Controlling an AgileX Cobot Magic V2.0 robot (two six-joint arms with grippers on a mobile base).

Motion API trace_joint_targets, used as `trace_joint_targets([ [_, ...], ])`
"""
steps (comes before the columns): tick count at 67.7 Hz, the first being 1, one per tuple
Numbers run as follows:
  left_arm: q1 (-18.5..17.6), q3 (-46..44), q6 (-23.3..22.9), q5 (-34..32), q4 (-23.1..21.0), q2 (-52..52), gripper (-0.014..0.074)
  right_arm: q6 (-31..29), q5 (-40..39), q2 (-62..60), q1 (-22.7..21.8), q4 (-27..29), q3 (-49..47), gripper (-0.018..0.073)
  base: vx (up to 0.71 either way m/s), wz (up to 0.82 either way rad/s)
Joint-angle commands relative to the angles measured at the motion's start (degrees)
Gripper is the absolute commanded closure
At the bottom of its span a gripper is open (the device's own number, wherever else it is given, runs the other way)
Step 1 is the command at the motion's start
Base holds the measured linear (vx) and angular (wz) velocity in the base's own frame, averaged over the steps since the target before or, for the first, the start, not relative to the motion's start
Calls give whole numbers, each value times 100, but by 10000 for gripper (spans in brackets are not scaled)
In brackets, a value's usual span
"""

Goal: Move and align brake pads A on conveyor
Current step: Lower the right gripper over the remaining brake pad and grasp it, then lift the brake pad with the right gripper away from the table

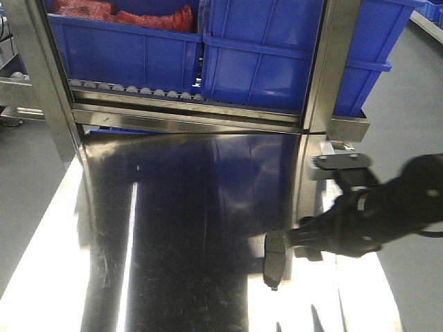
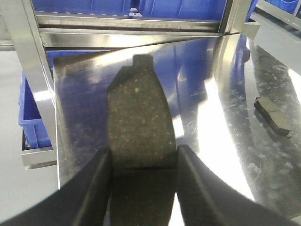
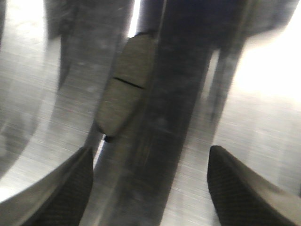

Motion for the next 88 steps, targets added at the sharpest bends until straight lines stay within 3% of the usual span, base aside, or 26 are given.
trace_joint_targets([
  [1, -12, -164, 5, -483, 89, 67, 604, 647, -153, 315, 267, -70, -467, 72, 0, 0],
  [14, -12, -164, 5, -483, 89, 67, 604, 1361, -32, 1079, 366, -175, -934, 72, 0, 0],
  [35, -12, -164, 5, -483, 89, 67, 604, 1995, 686, 1713, 390, -479, -1748, 72, 0, 0],
  [47, -12, -164, 5, -483, 89, 67, 604, 2756, 1061, 2018, 818, -1498, -2164, 72, 0, 0],
  [52, -12, -164, 5, -483, 89, 67, 604, 3051, 1182, 2124, 842, -1595, -2269, 72, 0, 0],
  [88, -12, -164, 5, -483, 89, 67, 604, 3111, 1226, 2505, 812, -1374, -2362, 72, 0, 0],
])
